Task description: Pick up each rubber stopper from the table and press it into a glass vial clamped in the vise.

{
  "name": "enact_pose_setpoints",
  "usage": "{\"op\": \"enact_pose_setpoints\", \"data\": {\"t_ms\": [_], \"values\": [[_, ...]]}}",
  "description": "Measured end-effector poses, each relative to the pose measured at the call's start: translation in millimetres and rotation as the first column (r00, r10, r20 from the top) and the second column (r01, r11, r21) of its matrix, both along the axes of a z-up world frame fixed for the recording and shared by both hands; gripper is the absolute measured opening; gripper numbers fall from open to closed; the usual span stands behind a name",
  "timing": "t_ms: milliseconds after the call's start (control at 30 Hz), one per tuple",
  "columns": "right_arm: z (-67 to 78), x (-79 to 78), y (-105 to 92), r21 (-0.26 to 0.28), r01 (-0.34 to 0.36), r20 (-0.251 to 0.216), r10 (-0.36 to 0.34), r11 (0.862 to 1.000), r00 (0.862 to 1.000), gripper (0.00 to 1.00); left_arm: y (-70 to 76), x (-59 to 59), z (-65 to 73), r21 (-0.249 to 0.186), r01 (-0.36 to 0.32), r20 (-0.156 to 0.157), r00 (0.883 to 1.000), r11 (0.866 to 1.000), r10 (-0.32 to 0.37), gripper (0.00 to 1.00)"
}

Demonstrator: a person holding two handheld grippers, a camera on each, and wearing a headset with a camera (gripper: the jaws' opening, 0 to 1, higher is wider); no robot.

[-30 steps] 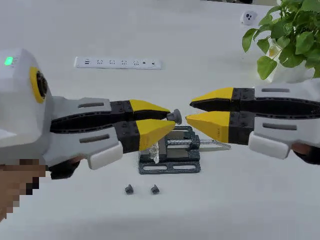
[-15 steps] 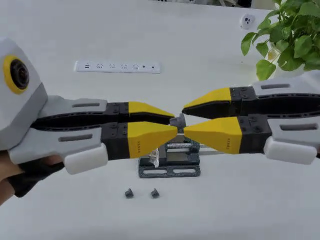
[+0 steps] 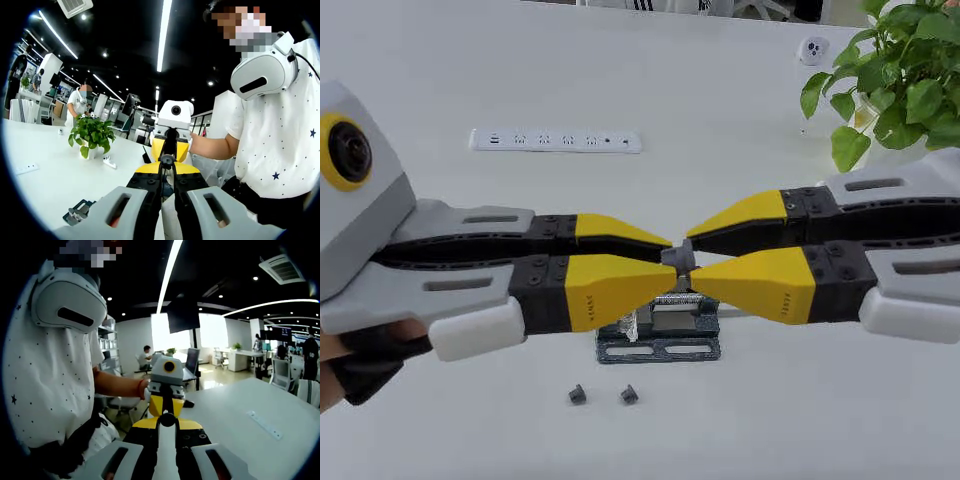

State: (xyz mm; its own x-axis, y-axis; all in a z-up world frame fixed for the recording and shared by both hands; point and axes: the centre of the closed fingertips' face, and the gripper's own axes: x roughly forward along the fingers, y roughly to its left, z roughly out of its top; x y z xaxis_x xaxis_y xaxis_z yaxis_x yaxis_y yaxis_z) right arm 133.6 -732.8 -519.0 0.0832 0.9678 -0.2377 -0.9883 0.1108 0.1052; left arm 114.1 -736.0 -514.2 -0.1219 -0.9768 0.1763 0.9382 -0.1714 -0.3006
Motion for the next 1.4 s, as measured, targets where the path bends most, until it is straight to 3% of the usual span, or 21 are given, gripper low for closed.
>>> {"op": "enact_pose_setpoints", "data": {"t_ms": [300, 400, 667, 1167, 1400], "values": [[1.1, -6.1, 3.4, 0.005, -0.026, 0.008, 0.026, 1.000, 1.000, 0.07, 3.8, -2.4, -0.1, -0.011, 0.027, -0.020, 0.999, 1.000, -0.027, 0.04], [2.5, -8.2, 4.9, 0.012, -0.039, 0.003, 0.039, 0.999, 0.999, 0.06, 6.0, -3.9, 1.3, -0.026, 0.045, -0.043, 0.998, 0.999, -0.046, 0.04], [1.4, -8.1, 6.7, 0.003, -0.051, 0.010, 0.051, 0.999, 0.999, 0.06, 7.9, -3.5, -0.4, -0.032, 0.052, -0.055, 0.997, 0.998, -0.054, 0.04], [-14.0, 1.2, 7.5, -0.036, -0.035, -0.016, 0.035, 0.999, 0.999, 0.06, 8.6, 0.9, -15.0, 0.003, -0.005, -0.048, 0.999, 1.000, 0.005, 0.05], [-17.2, 8.7, 6.7, -0.054, -0.027, -0.035, 0.025, 0.998, 0.999, 0.06, 16.6, 9.1, -20.4, 0.011, -0.061, -0.051, 0.997, 0.998, 0.062, 0.13]]}}
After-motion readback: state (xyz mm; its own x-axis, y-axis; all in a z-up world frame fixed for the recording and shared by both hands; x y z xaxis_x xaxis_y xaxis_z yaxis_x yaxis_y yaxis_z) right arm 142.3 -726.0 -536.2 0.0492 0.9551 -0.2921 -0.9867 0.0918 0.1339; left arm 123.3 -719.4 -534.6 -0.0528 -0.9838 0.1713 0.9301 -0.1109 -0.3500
